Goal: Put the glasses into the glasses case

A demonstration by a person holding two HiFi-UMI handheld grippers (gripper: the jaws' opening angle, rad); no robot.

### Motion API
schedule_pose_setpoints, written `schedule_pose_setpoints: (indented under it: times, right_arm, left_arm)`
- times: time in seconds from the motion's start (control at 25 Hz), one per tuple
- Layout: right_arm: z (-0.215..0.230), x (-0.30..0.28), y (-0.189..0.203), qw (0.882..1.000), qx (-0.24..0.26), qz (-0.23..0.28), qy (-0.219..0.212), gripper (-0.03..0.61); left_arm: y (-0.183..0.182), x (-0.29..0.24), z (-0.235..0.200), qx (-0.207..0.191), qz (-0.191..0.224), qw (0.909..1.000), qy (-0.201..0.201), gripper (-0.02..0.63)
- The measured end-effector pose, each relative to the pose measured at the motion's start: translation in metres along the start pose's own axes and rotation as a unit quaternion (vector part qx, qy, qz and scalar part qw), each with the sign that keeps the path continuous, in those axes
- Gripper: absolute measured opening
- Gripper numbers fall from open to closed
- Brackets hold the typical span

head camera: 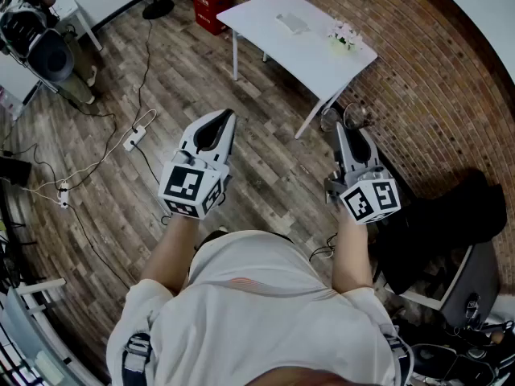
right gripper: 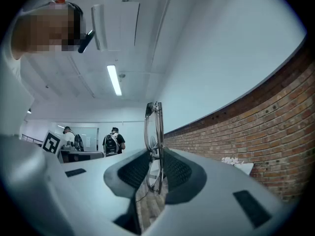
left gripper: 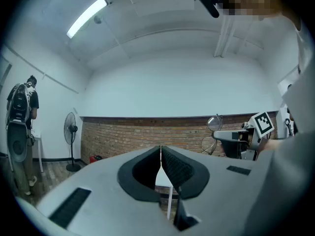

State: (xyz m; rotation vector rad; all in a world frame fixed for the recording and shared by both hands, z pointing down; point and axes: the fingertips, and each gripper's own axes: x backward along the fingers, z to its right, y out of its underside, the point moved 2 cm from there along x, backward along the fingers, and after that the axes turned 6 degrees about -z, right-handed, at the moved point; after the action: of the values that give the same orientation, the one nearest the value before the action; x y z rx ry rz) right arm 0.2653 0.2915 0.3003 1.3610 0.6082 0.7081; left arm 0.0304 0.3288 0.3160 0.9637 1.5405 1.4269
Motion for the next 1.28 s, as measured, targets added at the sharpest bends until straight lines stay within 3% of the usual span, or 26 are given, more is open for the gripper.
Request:
schedule_pose_setpoints:
  times: [0.68, 0.84, 1.28]
  right_arm:
    - [-0.008, 0.002, 0.003, 1.000, 0.019, -0.007, 0.000, 0.138]
    - [-0.014, 0.003, 0.004, 0.998, 0.053, -0.008, 0.015, 0.140]
    - [-0.050, -0.023, 0.021, 0.996, 0.085, -0.016, 0.023, 0.146]
  left_arm:
    - [0.005, 0.005, -0.004, 0.013, -0.002, 0.9999, 0.002, 0.020]
    - [0.009, 0.009, -0.005, 0.015, -0.005, 0.9999, 0.004, 0.020]
    - [0.025, 0.034, -0.043, 0.020, -0.019, 0.9996, -0.003, 0.020]
